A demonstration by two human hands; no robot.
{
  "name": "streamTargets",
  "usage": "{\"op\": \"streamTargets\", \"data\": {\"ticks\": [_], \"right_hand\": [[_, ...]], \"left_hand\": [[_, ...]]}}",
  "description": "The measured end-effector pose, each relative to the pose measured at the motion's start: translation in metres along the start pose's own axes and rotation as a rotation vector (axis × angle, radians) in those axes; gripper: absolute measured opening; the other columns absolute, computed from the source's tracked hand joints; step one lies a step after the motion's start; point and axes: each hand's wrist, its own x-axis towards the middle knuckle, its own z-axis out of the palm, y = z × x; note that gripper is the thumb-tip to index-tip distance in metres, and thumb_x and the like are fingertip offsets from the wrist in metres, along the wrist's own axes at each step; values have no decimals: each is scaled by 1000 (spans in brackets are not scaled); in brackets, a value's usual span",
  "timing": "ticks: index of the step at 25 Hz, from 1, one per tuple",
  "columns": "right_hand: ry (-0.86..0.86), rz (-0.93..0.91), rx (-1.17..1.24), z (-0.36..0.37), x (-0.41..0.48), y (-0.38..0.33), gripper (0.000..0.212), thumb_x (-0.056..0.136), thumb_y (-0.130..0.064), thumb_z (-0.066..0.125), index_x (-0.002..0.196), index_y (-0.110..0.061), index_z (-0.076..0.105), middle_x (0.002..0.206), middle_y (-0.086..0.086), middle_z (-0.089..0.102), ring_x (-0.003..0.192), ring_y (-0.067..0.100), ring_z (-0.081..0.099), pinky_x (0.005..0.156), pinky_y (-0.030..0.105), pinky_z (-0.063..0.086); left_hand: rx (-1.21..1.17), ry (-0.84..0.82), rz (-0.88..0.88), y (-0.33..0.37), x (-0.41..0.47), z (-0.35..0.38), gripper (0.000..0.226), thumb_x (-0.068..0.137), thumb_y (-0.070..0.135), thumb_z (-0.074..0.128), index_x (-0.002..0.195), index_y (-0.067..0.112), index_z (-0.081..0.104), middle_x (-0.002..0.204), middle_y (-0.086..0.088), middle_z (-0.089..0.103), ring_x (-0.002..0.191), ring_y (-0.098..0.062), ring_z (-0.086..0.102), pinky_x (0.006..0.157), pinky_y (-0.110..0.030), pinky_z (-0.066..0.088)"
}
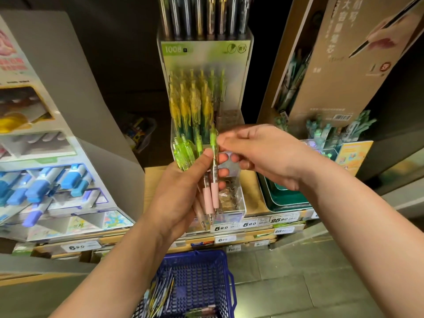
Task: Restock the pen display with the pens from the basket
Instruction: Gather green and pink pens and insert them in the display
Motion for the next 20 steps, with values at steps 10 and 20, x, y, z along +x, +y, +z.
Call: {"op": "streamTargets", "data": {"ticks": [10,20], "right_hand": [[393,-241,360,-33,4,-33,10,91,-7,71,86,-15,73,75,1,77,75,15,74,74,23,60],[608,-490,-10,-39,49,-43,11,86,-20,72,82,-30,70,78,0,76,77,21,75,83,43,61]], "left_hand": [[-58,22,-44,-3,-2,2,34,95,33,69,112,3,72,93,-8,75,72,-16,68,63,-28,58],[-35,2,-93,-5,-4,5,49,84,41,74,119,8,66,74,-6,60,66,-20,57,56,-29,52]]}}
